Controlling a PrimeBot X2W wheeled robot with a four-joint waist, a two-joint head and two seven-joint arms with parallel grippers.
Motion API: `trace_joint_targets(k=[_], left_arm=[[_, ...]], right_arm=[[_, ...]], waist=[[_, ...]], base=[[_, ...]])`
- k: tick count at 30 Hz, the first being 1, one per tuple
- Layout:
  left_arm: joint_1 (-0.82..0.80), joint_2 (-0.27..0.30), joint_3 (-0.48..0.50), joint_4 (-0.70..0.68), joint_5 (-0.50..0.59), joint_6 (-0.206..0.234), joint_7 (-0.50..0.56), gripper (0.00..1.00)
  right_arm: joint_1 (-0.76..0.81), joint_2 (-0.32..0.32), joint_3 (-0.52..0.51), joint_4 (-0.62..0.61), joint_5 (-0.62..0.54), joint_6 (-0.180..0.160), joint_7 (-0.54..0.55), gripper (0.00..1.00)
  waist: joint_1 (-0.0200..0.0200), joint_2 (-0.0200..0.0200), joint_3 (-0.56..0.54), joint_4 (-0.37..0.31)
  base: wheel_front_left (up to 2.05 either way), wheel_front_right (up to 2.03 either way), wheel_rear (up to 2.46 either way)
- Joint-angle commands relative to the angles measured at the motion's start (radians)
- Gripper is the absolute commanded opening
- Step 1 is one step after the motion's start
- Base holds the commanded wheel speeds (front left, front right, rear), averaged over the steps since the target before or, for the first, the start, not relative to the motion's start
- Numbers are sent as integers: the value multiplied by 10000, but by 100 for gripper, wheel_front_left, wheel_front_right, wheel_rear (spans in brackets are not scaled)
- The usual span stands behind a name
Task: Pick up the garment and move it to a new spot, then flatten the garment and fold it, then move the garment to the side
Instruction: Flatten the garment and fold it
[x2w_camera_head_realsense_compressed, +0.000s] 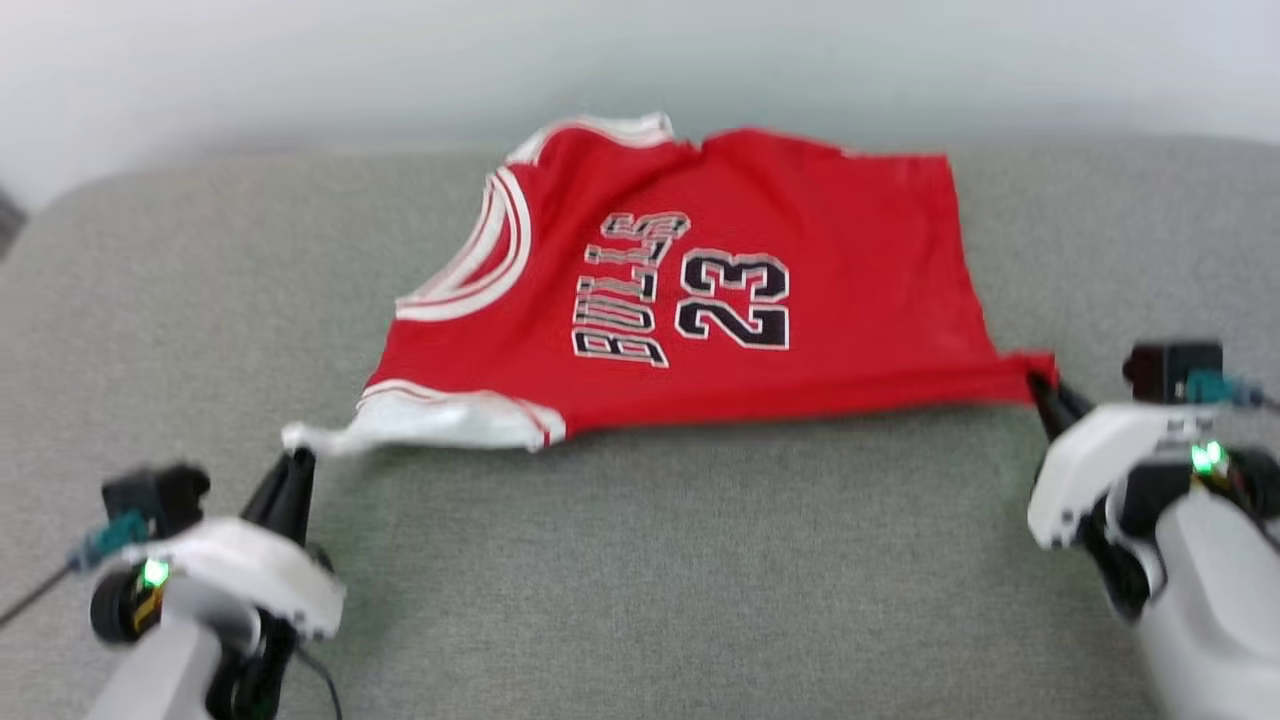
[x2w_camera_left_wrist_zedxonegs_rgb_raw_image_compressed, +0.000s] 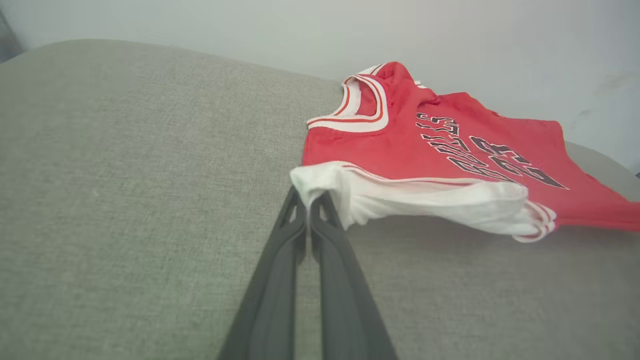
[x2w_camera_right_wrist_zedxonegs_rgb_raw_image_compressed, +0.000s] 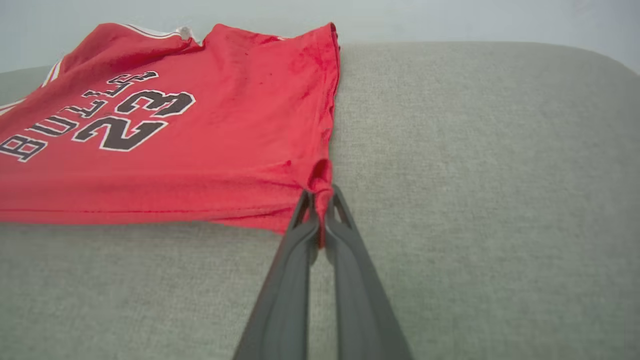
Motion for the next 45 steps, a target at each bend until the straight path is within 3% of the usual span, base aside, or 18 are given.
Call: trace_joint_targets(k=[1, 10, 18, 23, 27, 30, 37, 45], left_arm=[[656, 220, 159, -268, -106, 240, -64, 0], [3882, 659, 495, -2637, -637, 1595, 378, 0], [6124, 1193, 752, -5084, -936, 2776, 988, 0], [6377, 1404, 769, -6245, -822, 3143, 1202, 0], [5703, 1397, 562, -6527, -637, 2978, 1322, 0], [4382, 1139, 168, -6195, -334, 2573, 1367, 0], [2489, 614, -244, -4819, -77, 1783, 1228, 0], [1101, 137, -594, -3024, -83, 1042, 1237, 0]], right_arm=[[638, -245, -13, -279, 102, -22, 58, 0], [3927, -384, -464, -2605, 372, -24, 728, 0], [6665, 115, -1486, -5490, -43, -24, 2073, 0], [7459, 551, -1911, -6979, -305, -22, 2995, 0], [7332, 694, -1826, -7762, -500, -19, 3563, 0], [6604, 793, -1702, -8090, -717, -16, 3969, 0], [5417, 738, -1415, -7487, -983, -15, 4215, 0], [4285, 806, -1161, -6359, -1152, -15, 3715, 0]], waist=[[3, -1, -770, 125], [3, -1, -1583, 186], [3, -1, -1823, 285], [3, -1, -1786, 286], [3, -1, -1602, 293], [3, -1, -1054, 257], [3, -1, -86, 241], [3, -1, 807, 136]], base=[[0, 0, 0], [0, 0, 0], [0, 0, 0], [0, 0, 0], [0, 0, 0], [0, 0, 0], [0, 0, 0], [0, 0, 0]])
